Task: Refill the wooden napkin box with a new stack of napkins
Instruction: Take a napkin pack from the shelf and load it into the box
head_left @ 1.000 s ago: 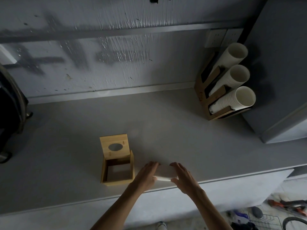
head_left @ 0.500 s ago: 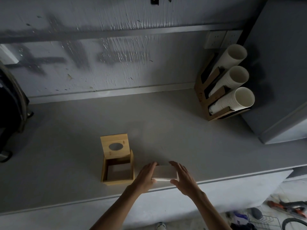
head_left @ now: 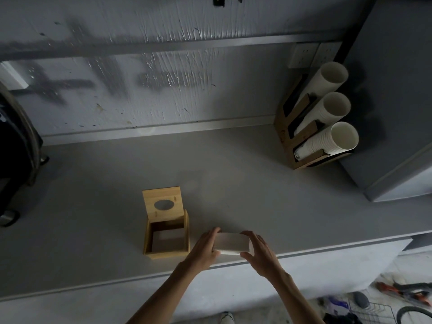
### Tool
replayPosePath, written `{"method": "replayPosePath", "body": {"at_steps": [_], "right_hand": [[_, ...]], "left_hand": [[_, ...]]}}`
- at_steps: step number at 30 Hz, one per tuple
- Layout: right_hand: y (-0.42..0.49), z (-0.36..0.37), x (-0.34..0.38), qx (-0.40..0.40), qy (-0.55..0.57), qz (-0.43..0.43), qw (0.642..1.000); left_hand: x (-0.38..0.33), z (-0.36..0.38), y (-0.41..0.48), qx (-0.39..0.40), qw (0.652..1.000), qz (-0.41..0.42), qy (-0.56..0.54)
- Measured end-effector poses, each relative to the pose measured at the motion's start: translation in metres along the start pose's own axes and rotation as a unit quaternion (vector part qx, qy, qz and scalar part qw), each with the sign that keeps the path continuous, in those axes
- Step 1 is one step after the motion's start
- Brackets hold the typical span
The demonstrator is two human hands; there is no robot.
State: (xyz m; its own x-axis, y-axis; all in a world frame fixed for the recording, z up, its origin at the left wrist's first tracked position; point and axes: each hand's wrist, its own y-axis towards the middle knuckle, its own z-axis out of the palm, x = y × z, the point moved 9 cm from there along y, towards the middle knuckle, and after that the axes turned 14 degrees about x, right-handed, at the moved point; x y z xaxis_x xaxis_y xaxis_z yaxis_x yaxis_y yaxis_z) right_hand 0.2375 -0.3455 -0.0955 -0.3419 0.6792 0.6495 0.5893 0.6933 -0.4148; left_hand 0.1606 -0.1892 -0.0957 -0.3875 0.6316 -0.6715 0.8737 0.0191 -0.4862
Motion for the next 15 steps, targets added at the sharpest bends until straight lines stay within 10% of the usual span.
{"method": "replayPosePath", "body": {"at_steps": [10, 15], "right_hand": [[-0.007, -0.001, -0.01, -0.027, 0.139, 0.009, 0.99], [-0.017, -0.013, -0.008, -0.012, 0.383, -0.011, 0.923]], "left_hand": [[-0.002, -0.002, -0.007, -0.024, 0.997, 0.032, -0.072], [0.006, -0.003, -0.013, -0.013, 0.943, 0.014, -0.331]]}}
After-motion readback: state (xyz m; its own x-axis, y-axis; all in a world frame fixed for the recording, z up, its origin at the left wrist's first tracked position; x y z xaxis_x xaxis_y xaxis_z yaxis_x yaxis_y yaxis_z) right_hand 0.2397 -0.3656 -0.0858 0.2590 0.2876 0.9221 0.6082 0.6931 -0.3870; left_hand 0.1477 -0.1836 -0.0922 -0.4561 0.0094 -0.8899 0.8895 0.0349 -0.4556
